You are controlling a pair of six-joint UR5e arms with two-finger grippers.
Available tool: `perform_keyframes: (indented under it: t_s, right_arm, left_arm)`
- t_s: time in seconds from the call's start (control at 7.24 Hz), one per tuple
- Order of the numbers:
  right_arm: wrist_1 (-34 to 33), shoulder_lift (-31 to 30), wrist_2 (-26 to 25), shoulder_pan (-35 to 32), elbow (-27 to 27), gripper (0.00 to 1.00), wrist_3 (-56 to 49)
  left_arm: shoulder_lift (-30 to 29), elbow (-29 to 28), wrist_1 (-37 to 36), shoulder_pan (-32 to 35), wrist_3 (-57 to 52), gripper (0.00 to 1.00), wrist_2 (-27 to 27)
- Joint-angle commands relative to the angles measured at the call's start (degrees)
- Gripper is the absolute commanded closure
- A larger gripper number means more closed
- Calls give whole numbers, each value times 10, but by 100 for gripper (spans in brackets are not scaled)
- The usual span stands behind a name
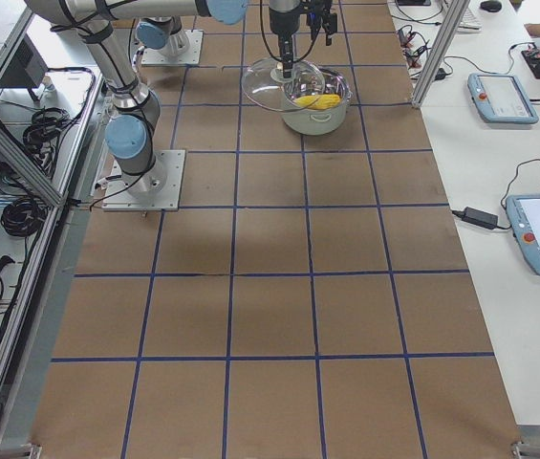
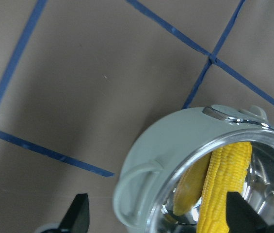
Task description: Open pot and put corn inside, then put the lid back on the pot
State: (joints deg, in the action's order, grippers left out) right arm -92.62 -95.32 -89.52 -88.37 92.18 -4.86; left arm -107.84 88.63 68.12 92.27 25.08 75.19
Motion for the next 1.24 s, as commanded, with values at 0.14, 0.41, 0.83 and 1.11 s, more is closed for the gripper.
perform_keyframes:
  t_s: [0.14, 0.41, 0.83, 1.11]
  right_arm:
    - [-107, 55, 0, -58, 22, 76, 64]
    - [-141, 107, 5, -109, 21, 76, 113]
    - [-171, 171, 8, -150, 12, 76, 124]
    - [-183, 193, 7, -164, -8, 76, 131]
  left_arm:
    - [70, 30, 74, -95, -223, 0, 52]
    - [131, 12, 211, -119, -235, 0, 93]
    - [187, 15, 232, -115, -254, 0, 152]
    - [232, 31, 231, -116, -277, 0, 149]
